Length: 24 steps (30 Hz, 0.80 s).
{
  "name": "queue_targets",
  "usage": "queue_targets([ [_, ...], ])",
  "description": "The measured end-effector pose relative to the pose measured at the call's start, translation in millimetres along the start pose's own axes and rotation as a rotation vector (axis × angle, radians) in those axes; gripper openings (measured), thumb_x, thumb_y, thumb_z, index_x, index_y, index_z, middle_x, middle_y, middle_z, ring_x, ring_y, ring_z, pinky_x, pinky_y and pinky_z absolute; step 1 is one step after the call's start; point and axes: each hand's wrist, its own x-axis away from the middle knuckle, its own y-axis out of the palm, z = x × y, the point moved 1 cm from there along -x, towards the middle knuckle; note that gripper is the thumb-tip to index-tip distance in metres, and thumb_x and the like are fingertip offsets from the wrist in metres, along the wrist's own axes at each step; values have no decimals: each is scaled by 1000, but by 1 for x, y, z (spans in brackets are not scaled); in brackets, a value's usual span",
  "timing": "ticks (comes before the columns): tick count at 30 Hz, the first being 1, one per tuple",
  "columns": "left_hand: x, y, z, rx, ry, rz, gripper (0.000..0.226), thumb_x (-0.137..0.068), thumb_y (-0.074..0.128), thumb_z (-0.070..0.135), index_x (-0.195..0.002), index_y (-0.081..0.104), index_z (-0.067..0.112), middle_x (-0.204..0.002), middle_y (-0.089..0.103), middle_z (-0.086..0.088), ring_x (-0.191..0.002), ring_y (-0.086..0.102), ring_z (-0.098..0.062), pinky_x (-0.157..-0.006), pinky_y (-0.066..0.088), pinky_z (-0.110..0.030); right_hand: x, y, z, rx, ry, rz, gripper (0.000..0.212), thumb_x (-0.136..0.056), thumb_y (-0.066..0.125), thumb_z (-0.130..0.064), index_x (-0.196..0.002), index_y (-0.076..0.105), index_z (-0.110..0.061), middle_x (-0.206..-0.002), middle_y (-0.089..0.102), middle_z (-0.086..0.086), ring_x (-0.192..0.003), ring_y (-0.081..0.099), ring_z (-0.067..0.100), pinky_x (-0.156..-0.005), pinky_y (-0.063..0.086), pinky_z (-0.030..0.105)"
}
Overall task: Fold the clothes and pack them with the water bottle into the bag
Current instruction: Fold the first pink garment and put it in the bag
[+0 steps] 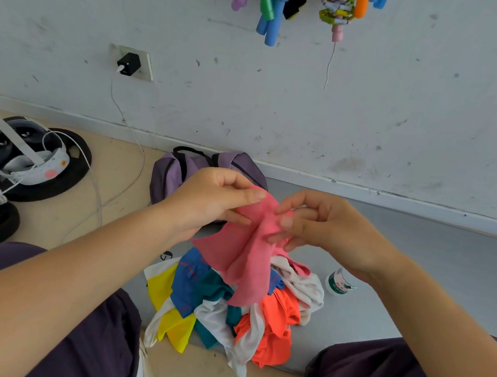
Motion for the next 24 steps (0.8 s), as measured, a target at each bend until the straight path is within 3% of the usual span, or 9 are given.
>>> queue_targets([
  [2, 3, 3, 1, 31, -7, -69, 8, -87, 70, 12, -92, 72, 7, -88, 75, -9, -81, 72, -16, -68, 58, -24, 1, 2, -2, 38, -12, -51, 21, -89, 65, -3, -110, 63, -6, -104, 75, 11, -100, 71, 24, -79, 56, 26],
  [4, 4, 5, 1, 40, 2, -98, 10, -88, 68, 11, -96, 73, 5, -90, 76, -10, -84, 73, -16, -71, 58, -24, 2, 4, -3, 103, -23, -21, 19, -90, 65, -3, -109, 64, -4, -102, 75, 9, -100, 71, 22, -77, 56, 25],
  [7, 5, 6, 2, 55, -3, -89, 15, -90, 66, 9, -100, 71, 0, -98, 74, -18, -88, 72, -18, -73, 59, -25, 2, 6, -5, 204, -34, 90, 10, -91, 66, -9, -93, 66, 1, -82, 76, 11, -78, 73, 25, -65, 53, 26],
  [9, 7, 7, 1, 55, -4, -84, 18, -90, 67, 12, -100, 70, -2, -101, 73, -19, -89, 72, -19, -74, 59, -25, 3, 8, -6, 259, -58, 126, 10, -88, 70, -13, -86, 69, -3, -70, 73, 5, -63, 68, 18, -60, 51, 24],
  [12, 7, 10, -1, 85, -9, -64, 17, -89, 68, 14, -97, 71, 0, -94, 75, -15, -84, 73, -19, -70, 57, -22, 7, 13, -12, 334, -135, 132, 5, -80, 77, -19, -77, 73, -20, -75, 67, -8, -71, 62, 8, -72, 50, 23],
  [15, 5, 14, -3, 103, -23, -47, 19, -86, 71, 18, -97, 72, 2, -92, 75, -15, -83, 73, -21, -72, 58, -25, 11, 18, -16, 305, -184, 86, 5, -85, 73, -15, -81, 72, -13, -81, 69, 0, -79, 65, 12, -79, 52, 25],
  [18, 7, 18, -6, 117, -31, -88, 32, -76, 72, 28, -98, 73, 6, -98, 74, -17, -92, 71, -24, -86, 59, -34, 8, 18, -14, 392, -196, 203, 7, -91, 67, -13, -85, 72, -12, -78, 70, 6, -71, 61, 11, -71, 50, 27],
  [20, 8, 19, -6, 177, -47, -123, 30, -81, 69, 24, -103, 72, 5, -100, 74, -17, -92, 71, -23, -89, 57, -34, 6, 16, -12, 481, -217, 299, 8, -91, 67, -14, -87, 74, -15, -79, 71, 2, -74, 64, 15, -72, 51, 30],
  [24, 8, 19, -3, 234, -65, -150, 25, -93, 59, 14, -112, 69, 2, -106, 73, -20, -96, 71, -25, -91, 56, -35, 5, 17, -9, 447, -291, 416, 8, -86, 73, -14, -85, 75, -21, -76, 71, -5, -72, 65, 13, -68, 53, 24],
])
